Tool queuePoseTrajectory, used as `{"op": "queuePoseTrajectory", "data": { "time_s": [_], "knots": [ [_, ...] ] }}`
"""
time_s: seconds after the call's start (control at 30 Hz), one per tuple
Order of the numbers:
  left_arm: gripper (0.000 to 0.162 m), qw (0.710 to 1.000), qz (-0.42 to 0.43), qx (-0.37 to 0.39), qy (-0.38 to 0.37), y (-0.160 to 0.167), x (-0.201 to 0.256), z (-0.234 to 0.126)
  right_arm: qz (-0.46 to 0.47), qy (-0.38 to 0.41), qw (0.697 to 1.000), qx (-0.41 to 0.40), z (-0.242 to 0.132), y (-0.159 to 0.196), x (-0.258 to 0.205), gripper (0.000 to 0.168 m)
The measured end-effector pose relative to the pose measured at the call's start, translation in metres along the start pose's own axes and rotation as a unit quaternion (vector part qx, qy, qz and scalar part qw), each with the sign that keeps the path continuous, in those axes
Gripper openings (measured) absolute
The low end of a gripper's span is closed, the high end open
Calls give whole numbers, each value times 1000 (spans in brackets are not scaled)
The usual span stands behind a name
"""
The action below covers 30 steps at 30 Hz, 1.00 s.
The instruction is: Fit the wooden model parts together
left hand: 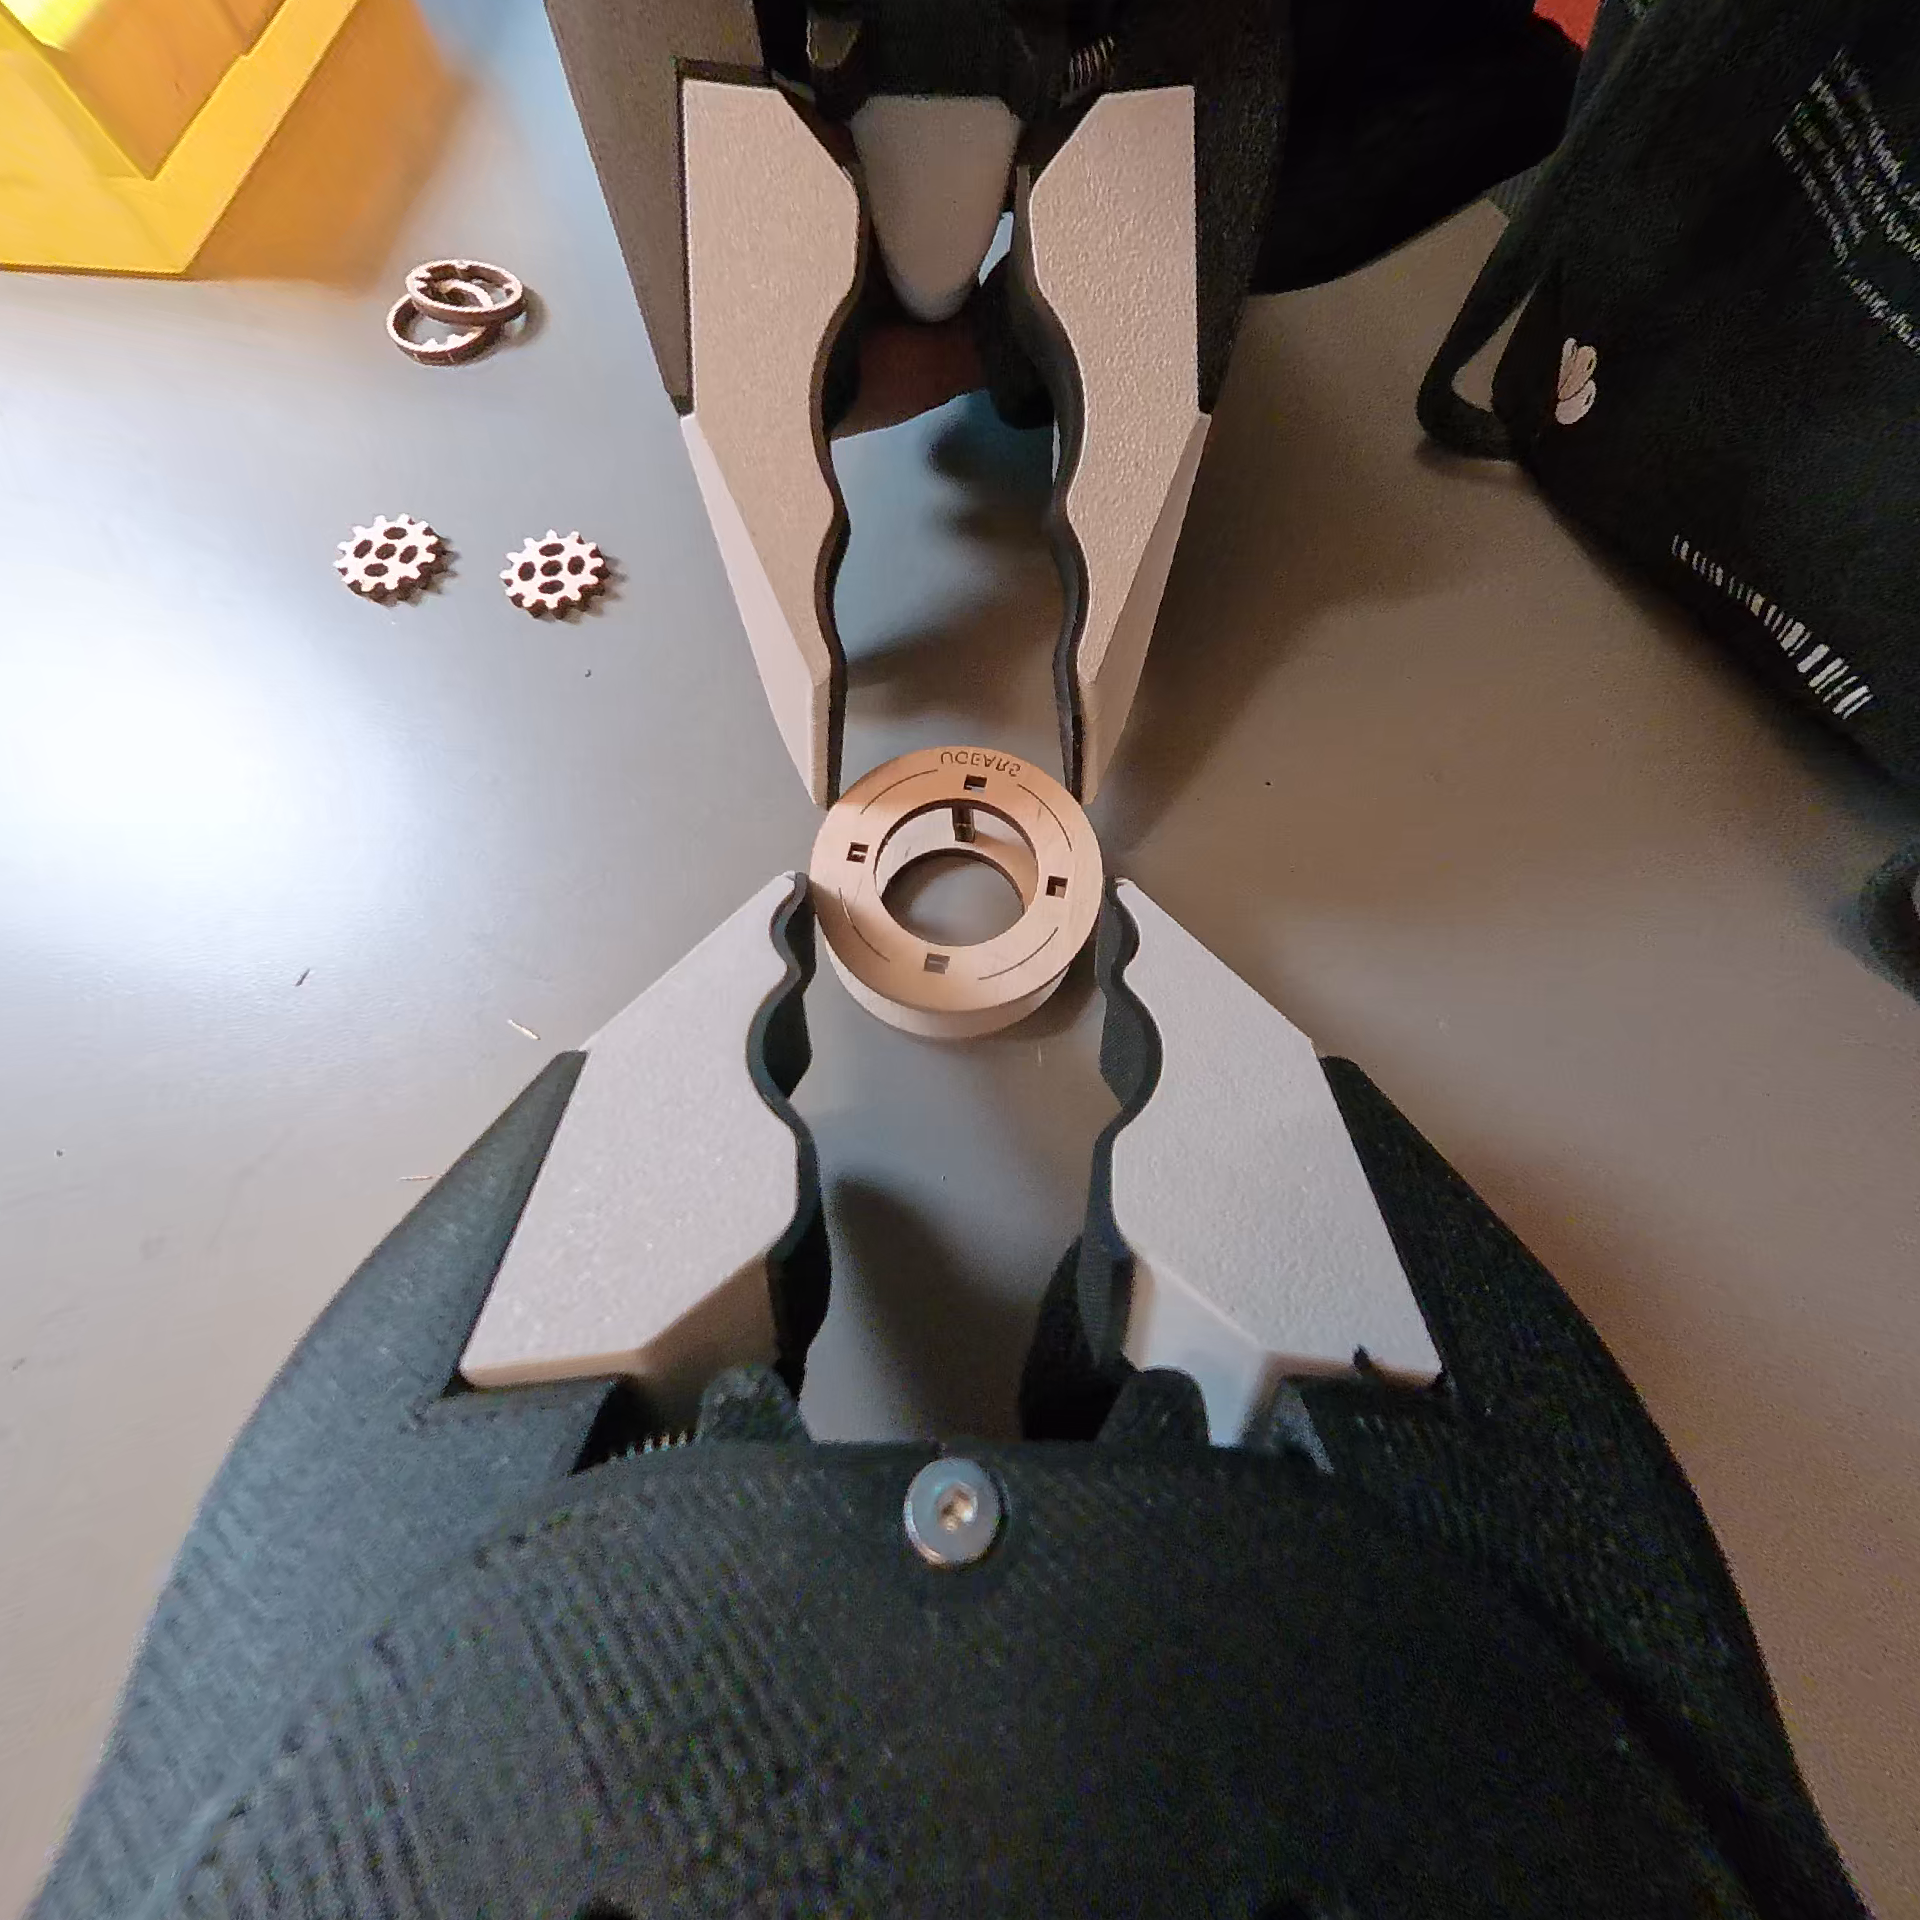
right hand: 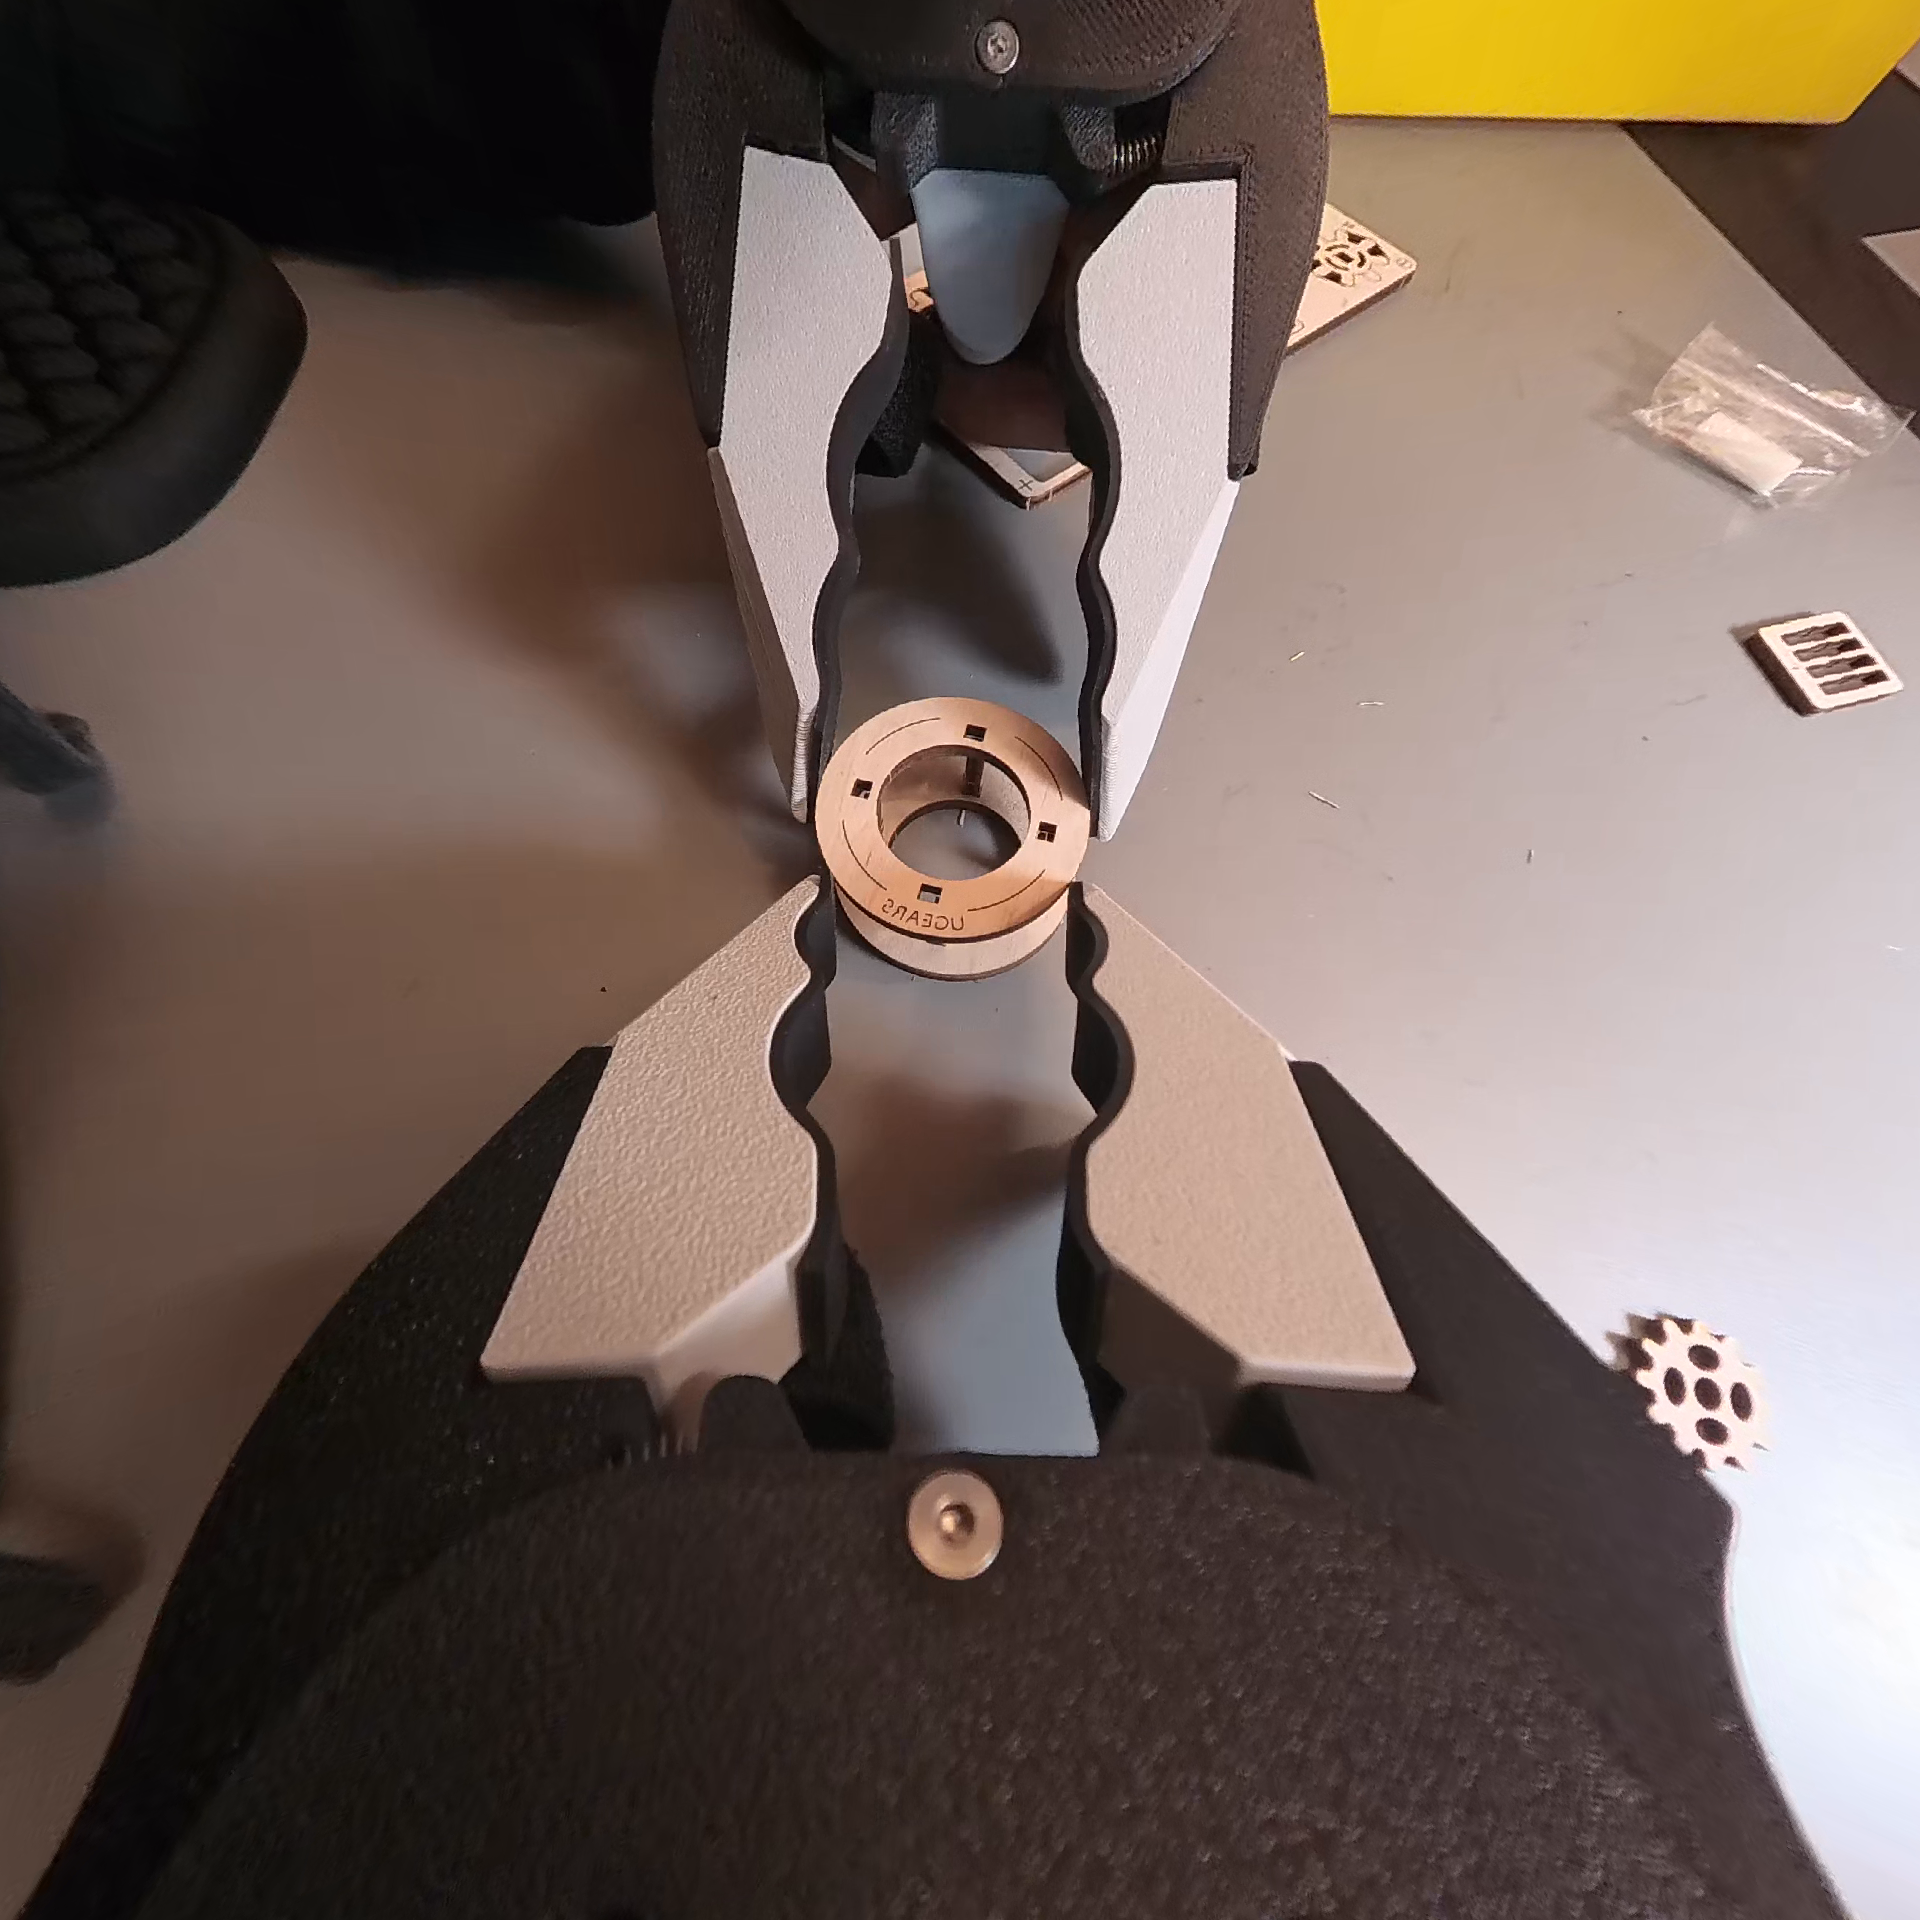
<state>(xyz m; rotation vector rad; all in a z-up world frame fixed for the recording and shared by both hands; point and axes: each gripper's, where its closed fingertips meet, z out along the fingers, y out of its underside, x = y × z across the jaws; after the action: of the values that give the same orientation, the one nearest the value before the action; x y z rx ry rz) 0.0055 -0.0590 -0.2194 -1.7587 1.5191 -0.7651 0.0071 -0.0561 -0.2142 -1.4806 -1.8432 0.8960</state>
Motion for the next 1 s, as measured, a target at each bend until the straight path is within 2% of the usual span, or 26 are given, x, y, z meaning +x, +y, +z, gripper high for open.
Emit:
{"op": "queuePoseTrajectory", "data": {
  "time_s": [0.33,1.0],
  "knots": [
    [54,999,-41,-7,11,2,0,1,2,3,1000,-2,3,0,1,44],
    [54,999,-51,1,-9,1,-6,-1,11,13,1000,-3,0,3,7,41]
  ]
}}
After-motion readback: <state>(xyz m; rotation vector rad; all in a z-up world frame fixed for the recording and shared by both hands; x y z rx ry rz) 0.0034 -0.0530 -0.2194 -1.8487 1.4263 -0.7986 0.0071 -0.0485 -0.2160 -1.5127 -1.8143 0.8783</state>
